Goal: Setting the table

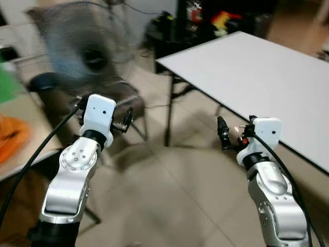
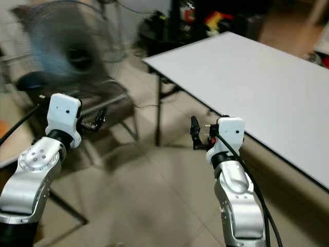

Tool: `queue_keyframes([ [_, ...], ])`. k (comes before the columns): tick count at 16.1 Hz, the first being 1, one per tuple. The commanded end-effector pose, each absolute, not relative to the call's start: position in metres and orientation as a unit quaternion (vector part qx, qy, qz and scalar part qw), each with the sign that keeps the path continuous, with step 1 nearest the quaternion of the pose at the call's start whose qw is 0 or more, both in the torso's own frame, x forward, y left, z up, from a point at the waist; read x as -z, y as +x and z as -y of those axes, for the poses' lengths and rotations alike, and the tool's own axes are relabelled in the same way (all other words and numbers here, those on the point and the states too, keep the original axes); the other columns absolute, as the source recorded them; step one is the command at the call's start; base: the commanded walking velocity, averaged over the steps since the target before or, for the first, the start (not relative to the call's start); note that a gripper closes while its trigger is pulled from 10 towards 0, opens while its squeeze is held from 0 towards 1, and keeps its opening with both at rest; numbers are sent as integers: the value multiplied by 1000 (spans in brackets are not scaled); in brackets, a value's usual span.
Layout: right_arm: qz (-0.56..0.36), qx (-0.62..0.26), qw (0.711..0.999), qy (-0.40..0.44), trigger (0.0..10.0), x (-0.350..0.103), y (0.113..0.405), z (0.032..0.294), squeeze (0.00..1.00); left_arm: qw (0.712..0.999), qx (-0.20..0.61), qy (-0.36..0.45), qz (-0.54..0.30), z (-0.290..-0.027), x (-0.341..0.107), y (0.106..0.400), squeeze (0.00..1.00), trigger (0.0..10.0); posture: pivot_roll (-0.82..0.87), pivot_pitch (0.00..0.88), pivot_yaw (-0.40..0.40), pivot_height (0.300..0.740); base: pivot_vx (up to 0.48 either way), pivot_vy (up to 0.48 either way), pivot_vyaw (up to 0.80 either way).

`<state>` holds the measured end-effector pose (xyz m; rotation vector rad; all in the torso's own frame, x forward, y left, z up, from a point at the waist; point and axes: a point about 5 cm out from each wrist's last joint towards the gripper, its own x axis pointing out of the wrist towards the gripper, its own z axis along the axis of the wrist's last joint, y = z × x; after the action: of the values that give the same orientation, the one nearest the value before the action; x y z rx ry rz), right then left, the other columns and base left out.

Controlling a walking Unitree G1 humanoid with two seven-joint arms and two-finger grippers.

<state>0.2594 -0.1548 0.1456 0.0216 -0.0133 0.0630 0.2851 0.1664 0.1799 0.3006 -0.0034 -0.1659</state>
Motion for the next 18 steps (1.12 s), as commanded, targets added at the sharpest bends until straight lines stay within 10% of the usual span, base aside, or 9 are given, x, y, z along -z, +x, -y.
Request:
queue_keyframes([
  [1,16,-46,999,18,10000,-149,261,147,1000,985,70,156,0,-174,-181,285,0,10000,7,0,12,740,0,304,800],
  [5,24,-39,998,39,10000,-151,261,148,1000,984,70,164,13,-174,-189,287,0,10000,10,0,10,740,0,302,600],
  [10,32,-34,998,52,10000,-156,262,149,690,982,73,169,30,-173,-199,293,0,10000,9,0,13,740,0,311,0],
  [18,46,-24,997,58,10000,-162,257,152,596,982,87,159,43,-170,-208,302,0,10000,0,0,10,740,0,346,-791],
])
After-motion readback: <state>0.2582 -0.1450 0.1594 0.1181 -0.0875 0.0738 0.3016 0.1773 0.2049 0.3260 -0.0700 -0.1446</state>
